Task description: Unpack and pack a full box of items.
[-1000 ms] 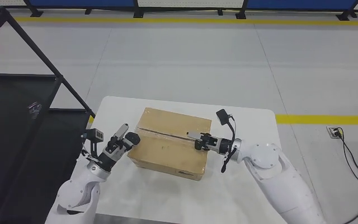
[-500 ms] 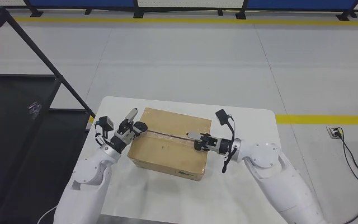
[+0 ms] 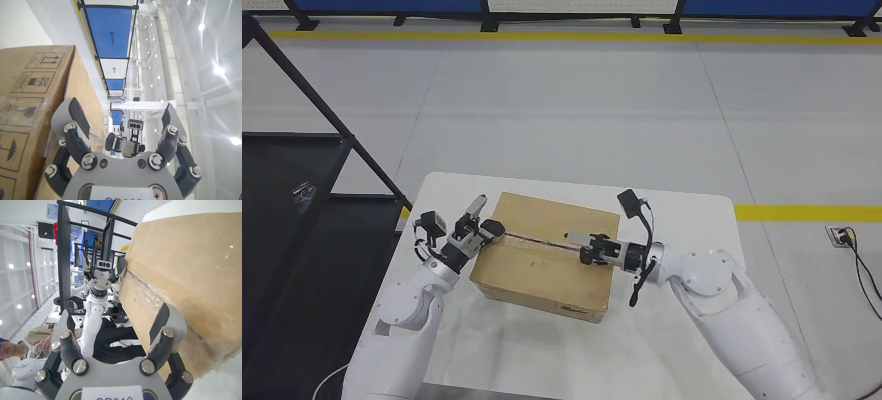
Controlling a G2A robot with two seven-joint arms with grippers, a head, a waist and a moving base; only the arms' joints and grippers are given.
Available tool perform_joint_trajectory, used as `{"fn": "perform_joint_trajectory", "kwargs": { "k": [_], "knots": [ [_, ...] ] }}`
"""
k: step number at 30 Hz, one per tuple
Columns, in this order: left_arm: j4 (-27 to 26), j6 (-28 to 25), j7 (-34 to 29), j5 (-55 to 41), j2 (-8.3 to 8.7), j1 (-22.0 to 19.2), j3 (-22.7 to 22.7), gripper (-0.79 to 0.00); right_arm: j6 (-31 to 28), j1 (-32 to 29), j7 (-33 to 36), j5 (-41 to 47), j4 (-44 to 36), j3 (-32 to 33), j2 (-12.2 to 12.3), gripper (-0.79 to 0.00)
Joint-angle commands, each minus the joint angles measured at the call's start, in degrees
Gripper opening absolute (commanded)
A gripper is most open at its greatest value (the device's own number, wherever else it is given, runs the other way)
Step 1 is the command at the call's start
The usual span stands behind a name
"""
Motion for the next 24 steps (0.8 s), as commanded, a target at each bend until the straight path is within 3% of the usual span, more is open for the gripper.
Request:
{"fn": "perform_joint_trajectory", "kwargs": {
  "k": [1, 4, 5, 6, 7, 8, 24],
  "knots": [
    [-0.3, -0.3, 0.0, -0.3, -0.02, 0.1, 0.0, 0.0, 0.5, 1.0, -0.9, -0.3, -0.5, -1.3, -0.4, 0.0],
    [-0.5, -0.8, 0.2, -0.8, -0.04, 0.3, 0.0, 0.0, 1.3, 2.8, -2.5, -0.2, -0.3, -3.8, -1.4, 0.0],
    [-0.6, -0.9, 0.3, -1.0, -0.05, 0.4, 0.0, 0.0, 1.7, 3.6, -3.1, -0.1, 0.2, -4.8, -1.8, -0.095],
    [-0.6, -1.0, 0.3, -1.3, -0.06, 0.4, -0.1, 0.0, 2.1, 4.4, -3.5, 0.3, 0.8, -5.8, -2.2, -0.215],
    [-0.7, -1.2, 0.4, -1.5, -0.05, 0.5, -0.2, 0.0, 2.3, 5.3, -3.8, 0.8, 1.6, -6.7, -2.7, -0.591],
    [-0.7, -1.2, 0.4, -1.7, -0.04, 0.6, -0.3, 0.0, 2.6, 6.2, -4.2, 1.2, 2.5, -7.7, -3.2, -0.785],
    [-2.5, -4.8, 2.9, -7.7, 0.65, 5.3, -7.3, 0.0, 8.0, 21.9, -9.3, 3.6, 20.9, -23.3, -13.2, -0.785]
  ]
}}
